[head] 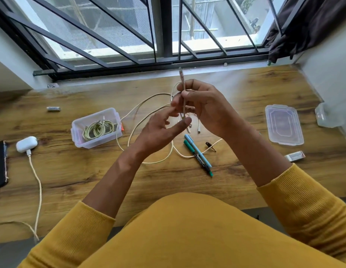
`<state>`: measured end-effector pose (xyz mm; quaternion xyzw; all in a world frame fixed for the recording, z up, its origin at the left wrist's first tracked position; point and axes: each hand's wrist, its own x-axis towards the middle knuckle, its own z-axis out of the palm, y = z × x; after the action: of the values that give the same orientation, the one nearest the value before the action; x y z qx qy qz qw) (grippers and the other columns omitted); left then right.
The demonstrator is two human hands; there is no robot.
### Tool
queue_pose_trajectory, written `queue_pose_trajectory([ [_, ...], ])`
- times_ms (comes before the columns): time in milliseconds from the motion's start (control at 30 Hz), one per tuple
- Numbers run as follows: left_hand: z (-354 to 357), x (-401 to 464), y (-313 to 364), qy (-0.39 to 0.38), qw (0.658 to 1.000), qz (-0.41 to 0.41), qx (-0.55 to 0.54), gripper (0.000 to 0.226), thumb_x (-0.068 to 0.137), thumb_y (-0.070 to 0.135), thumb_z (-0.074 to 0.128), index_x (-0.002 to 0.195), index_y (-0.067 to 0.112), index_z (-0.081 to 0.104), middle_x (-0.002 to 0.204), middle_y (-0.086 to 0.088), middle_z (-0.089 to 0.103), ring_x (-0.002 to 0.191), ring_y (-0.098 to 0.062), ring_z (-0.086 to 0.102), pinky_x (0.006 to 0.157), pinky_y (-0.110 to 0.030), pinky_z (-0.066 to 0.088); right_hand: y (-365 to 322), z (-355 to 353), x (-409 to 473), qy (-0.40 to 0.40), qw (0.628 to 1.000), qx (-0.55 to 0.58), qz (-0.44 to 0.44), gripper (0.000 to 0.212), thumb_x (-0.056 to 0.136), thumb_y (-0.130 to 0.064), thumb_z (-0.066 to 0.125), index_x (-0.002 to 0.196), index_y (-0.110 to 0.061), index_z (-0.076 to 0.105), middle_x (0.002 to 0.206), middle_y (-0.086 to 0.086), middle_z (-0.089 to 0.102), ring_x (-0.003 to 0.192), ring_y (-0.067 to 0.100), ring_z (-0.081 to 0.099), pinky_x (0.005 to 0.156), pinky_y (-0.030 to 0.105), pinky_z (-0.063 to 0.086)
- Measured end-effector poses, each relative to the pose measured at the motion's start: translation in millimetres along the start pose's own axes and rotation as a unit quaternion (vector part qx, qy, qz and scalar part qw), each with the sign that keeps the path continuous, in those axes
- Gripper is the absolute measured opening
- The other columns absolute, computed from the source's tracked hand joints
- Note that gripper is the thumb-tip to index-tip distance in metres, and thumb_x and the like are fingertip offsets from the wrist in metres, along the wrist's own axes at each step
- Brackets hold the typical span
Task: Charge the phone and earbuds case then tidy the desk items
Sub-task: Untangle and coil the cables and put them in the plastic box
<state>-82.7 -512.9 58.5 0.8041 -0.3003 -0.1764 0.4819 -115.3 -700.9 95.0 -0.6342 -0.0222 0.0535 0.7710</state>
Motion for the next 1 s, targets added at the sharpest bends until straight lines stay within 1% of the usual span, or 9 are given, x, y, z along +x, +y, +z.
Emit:
queue_pose_trajectory([
  [67, 0.9, 2.0, 3.8, -0.031, 0.996, 0.021, -0.077, 0.031, 0.107, 0.037, 0.060, 0.137, 0.030, 0.062, 0.129, 0.004, 0.073, 0.124, -0.013, 0.068, 0.107, -0.045, 0.053, -4.8, -2.7, -2.2, 0.005, 1.000, 0.020, -0.005, 0.021, 0.105, -0.002, 0.043, 0.123, -0.008, 0.053, 0.107, 0.011, 0.075, 0.106, 0.031, 0.068, 0.094, 0.047, 0.048],
  [200, 6.6, -3.9, 2.7, -0.063, 0.985, -0.007, -0.162, 0.033, 0.108, 0.013, 0.056, 0.141, 0.015, 0.052, 0.112, -0.016, 0.074, 0.109, -0.015, 0.073, 0.095, -0.025, 0.056, -12.4, -6.1, -9.2, 0.026, 0.997, 0.073, -0.010, 0.031, 0.105, 0.006, 0.038, 0.134, -0.003, 0.047, 0.120, 0.016, 0.074, 0.108, 0.033, 0.073, 0.092, 0.036, 0.057],
  [367, 12.4, -4.4, -11.8, -0.060, 0.991, 0.009, -0.123, 0.035, 0.110, 0.026, 0.047, 0.118, 0.004, 0.073, 0.095, -0.024, 0.065, 0.090, -0.024, 0.064, 0.090, -0.051, 0.056, -10.3, -4.2, -13.3, 0.031, 0.992, 0.125, -0.009, 0.036, 0.115, -0.012, 0.033, 0.145, 0.004, 0.044, 0.103, 0.013, 0.072, 0.093, 0.025, 0.074, 0.093, 0.035, 0.056],
  [500, 10.9, -7.2, -12.3, -0.059, 0.989, 0.031, -0.129, 0.032, 0.109, 0.026, 0.045, 0.100, 0.009, 0.071, 0.086, -0.007, 0.056, 0.080, -0.018, 0.057, 0.077, -0.033, 0.056, -11.4, 3.8, -20.9, 0.006, 0.994, 0.107, -0.003, 0.038, 0.117, -0.024, 0.029, 0.126, -0.001, 0.058, 0.081, 0.006, 0.071, 0.077, 0.020, 0.070, 0.088, 0.035, 0.056],
  [700, -4.4, -13.0, -20.8, -0.048, 0.983, -0.002, -0.176, 0.035, 0.104, 0.029, 0.048, 0.081, 0.004, 0.058, 0.074, -0.006, 0.051, 0.073, -0.025, 0.043, 0.069, -0.030, 0.041, -18.0, 11.9, -32.8, -0.158, 0.977, 0.139, 0.031, 0.036, 0.115, -0.024, 0.024, 0.093, -0.012, 0.051, 0.066, 0.008, 0.066, 0.068, 0.027, 0.067, 0.101, 0.069, 0.041],
  [800, -18.4, -11.3, -21.3, -0.010, 0.985, 0.005, -0.173, 0.040, 0.099, 0.024, 0.052, 0.076, -0.008, 0.059, 0.063, -0.006, 0.049, 0.066, -0.022, 0.038, 0.062, -0.027, 0.035, -20.3, 21.3, -40.2, -0.247, 0.964, 0.083, 0.056, 0.025, 0.111, -0.023, 0.030, 0.095, -0.009, 0.044, 0.061, 0.011, 0.064, 0.053, 0.024, 0.061, 0.067, 0.042, 0.058],
  [833, -23.7, -10.2, -19.6, -0.006, 0.987, 0.013, -0.160, 0.045, 0.097, 0.026, 0.056, 0.073, -0.013, 0.058, 0.062, -0.015, 0.046, 0.064, -0.022, 0.037, 0.060, -0.027, 0.034, -19.0, 24.6, -41.2, -0.259, 0.963, 0.044, 0.068, 0.026, 0.112, -0.021, 0.029, 0.096, -0.008, 0.045, 0.060, 0.012, 0.063, 0.048, 0.023, 0.057, 0.063, 0.038, 0.057],
  [900, -34.0, -8.0, -15.3, -0.014, 0.991, 0.025, -0.129, 0.048, 0.096, 0.026, 0.059, 0.071, -0.015, 0.059, 0.061, -0.026, 0.044, 0.061, -0.022, 0.034, 0.058, -0.029, 0.031, -14.9, 30.1, -41.6, -0.270, 0.958, -0.057, 0.079, 0.028, 0.114, -0.020, 0.031, 0.099, -0.005, 0.050, 0.061, 0.014, 0.063, 0.047, 0.025, 0.053, 0.068, 0.056, 0.054],
  [1000, -46.0, -6.2, -10.2, -0.034, 0.997, 0.030, -0.067, 0.039, 0.098, 0.023, 0.059, 0.066, 0.001, 0.064, 0.058, -0.015, 0.050, 0.059, -0.019, 0.040, 0.058, -0.032, 0.032, -9.7, 38.3, -39.0, -0.278, 0.935, -0.192, 0.110, 0.030, 0.116, -0.024, 0.035, 0.100, -0.003, 0.050, 0.073, 0.023, 0.071, 0.057, 0.037, 0.061, 0.061, 0.040, 0.053],
])
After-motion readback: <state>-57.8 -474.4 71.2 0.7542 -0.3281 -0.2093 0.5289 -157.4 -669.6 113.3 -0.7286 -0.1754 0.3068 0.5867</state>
